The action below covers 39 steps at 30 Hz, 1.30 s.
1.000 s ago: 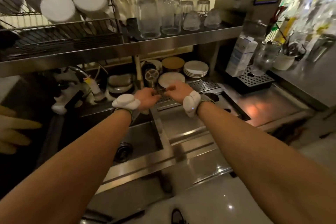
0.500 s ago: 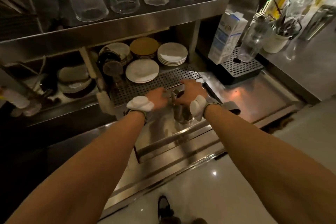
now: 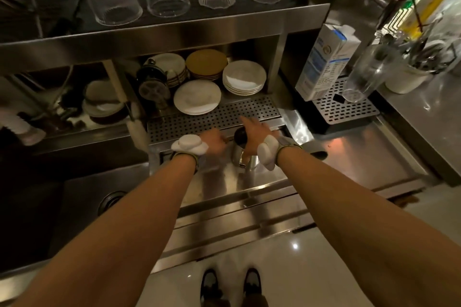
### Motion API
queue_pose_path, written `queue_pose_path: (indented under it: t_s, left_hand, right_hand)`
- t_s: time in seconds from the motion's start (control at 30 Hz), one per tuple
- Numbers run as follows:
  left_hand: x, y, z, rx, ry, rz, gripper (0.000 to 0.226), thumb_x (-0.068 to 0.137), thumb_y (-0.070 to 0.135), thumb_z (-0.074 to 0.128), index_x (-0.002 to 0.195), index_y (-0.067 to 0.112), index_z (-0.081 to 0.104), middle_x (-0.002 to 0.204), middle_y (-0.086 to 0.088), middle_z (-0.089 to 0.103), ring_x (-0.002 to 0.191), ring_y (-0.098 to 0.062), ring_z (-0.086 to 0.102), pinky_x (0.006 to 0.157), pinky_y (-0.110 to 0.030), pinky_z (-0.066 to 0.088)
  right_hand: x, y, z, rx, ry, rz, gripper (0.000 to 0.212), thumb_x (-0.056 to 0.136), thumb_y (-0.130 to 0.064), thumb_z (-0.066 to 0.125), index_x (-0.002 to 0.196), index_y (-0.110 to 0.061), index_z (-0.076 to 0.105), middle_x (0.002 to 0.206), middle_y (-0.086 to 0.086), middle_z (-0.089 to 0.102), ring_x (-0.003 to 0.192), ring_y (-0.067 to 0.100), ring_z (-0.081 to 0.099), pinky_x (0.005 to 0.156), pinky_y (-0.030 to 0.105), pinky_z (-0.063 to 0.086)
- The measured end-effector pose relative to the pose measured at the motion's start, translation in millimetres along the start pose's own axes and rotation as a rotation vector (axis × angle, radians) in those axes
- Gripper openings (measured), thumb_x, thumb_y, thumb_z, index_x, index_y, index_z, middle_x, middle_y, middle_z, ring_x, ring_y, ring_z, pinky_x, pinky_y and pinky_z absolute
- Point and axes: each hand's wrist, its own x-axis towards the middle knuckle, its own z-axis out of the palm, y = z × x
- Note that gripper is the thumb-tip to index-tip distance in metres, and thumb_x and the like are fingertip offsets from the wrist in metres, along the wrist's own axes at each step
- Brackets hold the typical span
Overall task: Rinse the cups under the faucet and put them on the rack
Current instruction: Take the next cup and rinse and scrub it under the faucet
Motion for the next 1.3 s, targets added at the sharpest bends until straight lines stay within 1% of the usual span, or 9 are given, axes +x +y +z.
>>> queue_pose_path:
  t_s: [0.1, 0.23, 0.33, 0.53, 0.67, 0.87, 1.0, 1.2, 1.3]
  left_hand:
    - [1, -1, 5, -0.031, -0.104, -0.062, 0.026, 0.085, 0.005, 0.058, 0.107, -0.004, 0.069, 0.091, -0.014, 0.07, 0.078, -0.025, 0.067, 0.07, -0.03, 0.054]
    - [12, -1, 4, -0.071, 0.138, -0.074, 0.032, 0.091, 0.015, 0.051, 0.12, 0.011, 0.066, 0.129, -0.011, 0.061, 0.117, -0.029, 0.058, 0.098, -0.032, 0.044]
    - [17, -6, 11, -0.081, 0.141, -0.08, 0.034, 0.091, 0.021, 0.055, 0.125, 0.016, 0.062, 0.134, -0.007, 0.058, 0.12, -0.026, 0.056, 0.1, -0.031, 0.043]
    - [-5, -39, 19, -0.204, 0.134, -0.109, 0.045, 0.086, 0.007, 0.055, 0.131, 0.01, 0.05, 0.132, -0.015, 0.055, 0.12, -0.033, 0.055, 0.102, -0.04, 0.045]
    - [-38, -50, 13, -0.318, 0.09, -0.094, 0.077, 0.08, -0.001, 0.069, 0.145, 0.007, 0.029, 0.143, -0.012, 0.044, 0.131, -0.028, 0.046, 0.094, -0.02, 0.038]
    - [-98, -115, -12, -0.387, 0.258, -0.123, 0.096, 0.066, 0.01, 0.085, 0.145, 0.015, 0.032, 0.134, -0.005, 0.052, 0.124, -0.022, 0.051, 0.102, -0.034, 0.044]
    - [-123, -188, -17, -0.395, 0.321, -0.122, 0.109, 0.04, 0.036, 0.091, 0.136, 0.033, 0.038, 0.118, 0.01, 0.062, 0.11, -0.012, 0.06, 0.09, -0.033, 0.054]
    - [-185, -274, -46, -0.421, 0.391, -0.156, 0.112, 0.053, 0.023, 0.09, 0.143, 0.019, 0.024, 0.127, -0.004, 0.058, 0.116, -0.021, 0.057, 0.095, -0.038, 0.052]
    - [-190, -296, -45, -0.46, 0.467, -0.208, 0.114, 0.053, 0.026, 0.09, 0.144, 0.016, 0.022, 0.13, -0.005, 0.057, 0.119, -0.024, 0.057, 0.096, -0.037, 0.051]
  right_hand:
    - [8, 11, 2, 0.095, 0.042, -0.004, 0.115, 0.069, -0.024, 0.08, 0.153, -0.024, 0.001, 0.159, 0.014, 0.01, 0.141, 0.04, 0.023, 0.108, 0.057, 0.032]
    - [11, 18, 6, 0.309, 0.084, 0.027, 0.12, 0.049, -0.062, 0.076, 0.145, -0.014, 0.023, 0.141, 0.014, 0.045, 0.125, 0.035, 0.048, 0.099, 0.048, 0.046]
    - [21, 12, 11, 0.346, 0.062, 0.057, 0.116, 0.048, -0.072, 0.075, 0.135, -0.005, 0.037, 0.123, 0.011, 0.058, 0.114, 0.032, 0.057, 0.093, 0.045, 0.051]
    - [25, -17, 27, 0.258, 0.066, -0.066, 0.086, 0.065, -0.043, 0.077, 0.131, -0.005, 0.038, 0.131, 0.018, 0.047, 0.118, 0.037, 0.05, 0.095, 0.045, 0.048]
    - [17, -53, 21, 0.163, 0.044, -0.255, 0.077, 0.051, -0.04, 0.079, 0.118, -0.012, 0.051, 0.114, 0.013, 0.056, 0.101, 0.033, 0.06, 0.074, 0.034, 0.052]
    - [-23, -150, 14, 0.116, -0.002, -0.533, 0.039, 0.058, -0.017, 0.081, 0.094, -0.01, 0.07, 0.09, 0.012, 0.071, 0.082, 0.027, 0.068, 0.066, 0.036, 0.057]
    - [-31, -205, 32, 0.191, -0.041, -0.581, 0.056, 0.056, -0.016, 0.081, 0.108, -0.011, 0.06, 0.095, 0.004, 0.067, 0.083, 0.019, 0.065, 0.067, 0.032, 0.056]
    - [-36, -320, 66, 0.131, -0.065, -0.568, 0.091, 0.058, -0.016, 0.085, 0.134, -0.01, 0.036, 0.118, 0.012, 0.059, 0.105, 0.028, 0.061, 0.083, 0.039, 0.056]
    - [-35, -339, 73, 0.193, -0.039, -0.559, 0.102, 0.061, -0.016, 0.084, 0.145, -0.011, 0.026, 0.136, 0.012, 0.05, 0.122, 0.028, 0.052, 0.093, 0.028, 0.047]
